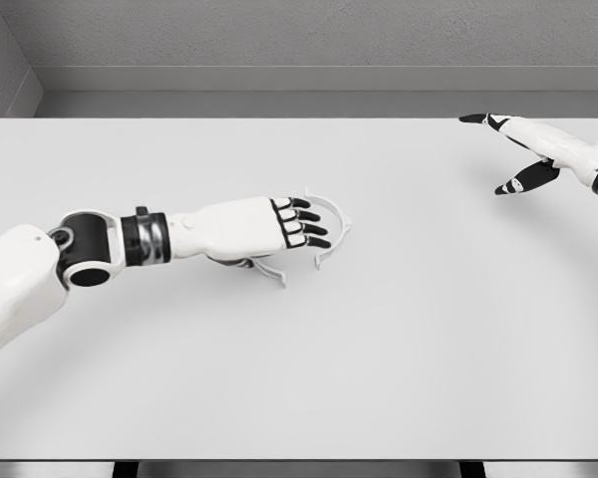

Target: Assemble PVC drainage pipe clamps

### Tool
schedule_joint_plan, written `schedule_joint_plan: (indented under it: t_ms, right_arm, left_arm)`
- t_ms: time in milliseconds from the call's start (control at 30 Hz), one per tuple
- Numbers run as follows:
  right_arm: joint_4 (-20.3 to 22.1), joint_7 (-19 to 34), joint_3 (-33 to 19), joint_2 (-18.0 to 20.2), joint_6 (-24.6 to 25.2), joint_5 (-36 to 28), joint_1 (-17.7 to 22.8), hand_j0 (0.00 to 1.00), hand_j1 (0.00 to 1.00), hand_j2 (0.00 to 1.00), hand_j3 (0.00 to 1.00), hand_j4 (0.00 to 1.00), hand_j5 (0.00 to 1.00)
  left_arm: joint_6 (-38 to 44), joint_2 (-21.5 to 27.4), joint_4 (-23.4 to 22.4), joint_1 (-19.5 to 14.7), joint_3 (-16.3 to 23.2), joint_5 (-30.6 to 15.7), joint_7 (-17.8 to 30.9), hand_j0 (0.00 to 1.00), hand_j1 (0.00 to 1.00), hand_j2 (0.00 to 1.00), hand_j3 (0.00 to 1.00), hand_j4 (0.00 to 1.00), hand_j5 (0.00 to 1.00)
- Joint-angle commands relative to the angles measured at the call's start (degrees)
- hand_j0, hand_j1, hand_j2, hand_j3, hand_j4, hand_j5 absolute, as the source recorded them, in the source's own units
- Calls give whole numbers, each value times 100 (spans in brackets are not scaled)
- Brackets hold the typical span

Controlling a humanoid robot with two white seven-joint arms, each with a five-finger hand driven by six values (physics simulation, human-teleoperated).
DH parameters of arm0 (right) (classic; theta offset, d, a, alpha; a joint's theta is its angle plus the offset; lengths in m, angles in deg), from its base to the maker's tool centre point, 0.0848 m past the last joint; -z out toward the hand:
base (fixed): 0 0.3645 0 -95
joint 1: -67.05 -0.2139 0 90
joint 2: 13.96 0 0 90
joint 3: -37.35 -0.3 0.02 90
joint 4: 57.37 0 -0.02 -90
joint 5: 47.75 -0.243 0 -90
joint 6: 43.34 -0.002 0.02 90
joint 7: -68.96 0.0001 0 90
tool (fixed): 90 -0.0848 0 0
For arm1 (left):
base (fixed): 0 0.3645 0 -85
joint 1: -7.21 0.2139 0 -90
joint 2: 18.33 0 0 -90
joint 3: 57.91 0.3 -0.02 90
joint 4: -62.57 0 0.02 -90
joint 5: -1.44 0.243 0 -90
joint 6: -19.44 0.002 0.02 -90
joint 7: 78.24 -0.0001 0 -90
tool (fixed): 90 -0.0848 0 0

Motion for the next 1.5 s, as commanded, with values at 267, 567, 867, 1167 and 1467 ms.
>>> schedule_joint_plan:
  t_ms: [267, 567, 867, 1167, 1467]
  right_arm:
    - [4, -3, -6, 1, 16, -44, 0, 100, 100, 100, 100, 100, 100]
    - [4, -3, -6, 9, 16, -53, 9, 100, 100, 100, 100, 100, 100]
    - [4, -3, -6, 9, 16, -53, 0, 100, 100, 100, 100, 100, 100]
    - [4, -3, -6, 9, 16, -53, 9, 100, 100, 100, 100, 100, 100]
    - [4, -3, -6, 9, 16, -53, 0, 100, 100, 100, 100, 100, 100]
  left_arm:
    - [4, -83, -78, 17, 156, 15, -25, 100, 100, 100, 100, 100, 100]
    - [4, -215, -219, 9, 235, 42, -25, 100, 100, 100, 100, 100, 100]
    - [4, -277, -333, 0, 235, 130, -69, 100, 100, 100, 100, 100, 100]
    - [4, -320, -544, -18, 217, 209, -77, 100, 100, 100, 100, 100, 100]
    - [4, -435, -579, -70, 208, 244, -77, 100, 100, 100, 100, 100, 100]
